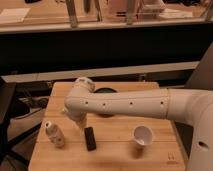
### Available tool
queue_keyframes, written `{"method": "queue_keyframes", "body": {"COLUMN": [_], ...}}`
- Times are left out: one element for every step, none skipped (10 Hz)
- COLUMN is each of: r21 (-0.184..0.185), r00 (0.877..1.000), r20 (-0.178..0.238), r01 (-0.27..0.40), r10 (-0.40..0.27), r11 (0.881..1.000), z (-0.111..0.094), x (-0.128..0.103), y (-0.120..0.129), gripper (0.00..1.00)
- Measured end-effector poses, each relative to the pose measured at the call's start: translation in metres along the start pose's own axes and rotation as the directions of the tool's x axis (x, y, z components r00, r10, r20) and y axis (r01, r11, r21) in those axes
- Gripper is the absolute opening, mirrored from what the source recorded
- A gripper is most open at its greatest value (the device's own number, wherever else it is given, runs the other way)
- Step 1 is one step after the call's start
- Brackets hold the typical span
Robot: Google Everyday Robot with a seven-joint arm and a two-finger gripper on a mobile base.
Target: Knock the bottle over
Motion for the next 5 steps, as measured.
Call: {"method": "queue_keyframes", "body": {"r21": [0.000,-0.002,-0.003,-0.004,-0.004], "r00": [1.000,1.000,1.000,0.999,0.999], "r20": [0.008,0.013,0.019,0.024,0.028], "r01": [0.010,0.015,0.018,0.022,0.027], "r10": [-0.010,-0.015,-0.018,-0.022,-0.027], "r11": [1.000,1.000,1.000,1.000,1.000], "z": [0.0020,0.0030,0.0037,0.0045,0.0052], "x": [-0.0033,-0.0052,-0.0061,-0.0063,-0.0069], "y": [-0.0031,-0.0047,-0.0056,-0.0062,-0.0070], "gripper": [0.70,0.64,0.60,0.60,0.59]}}
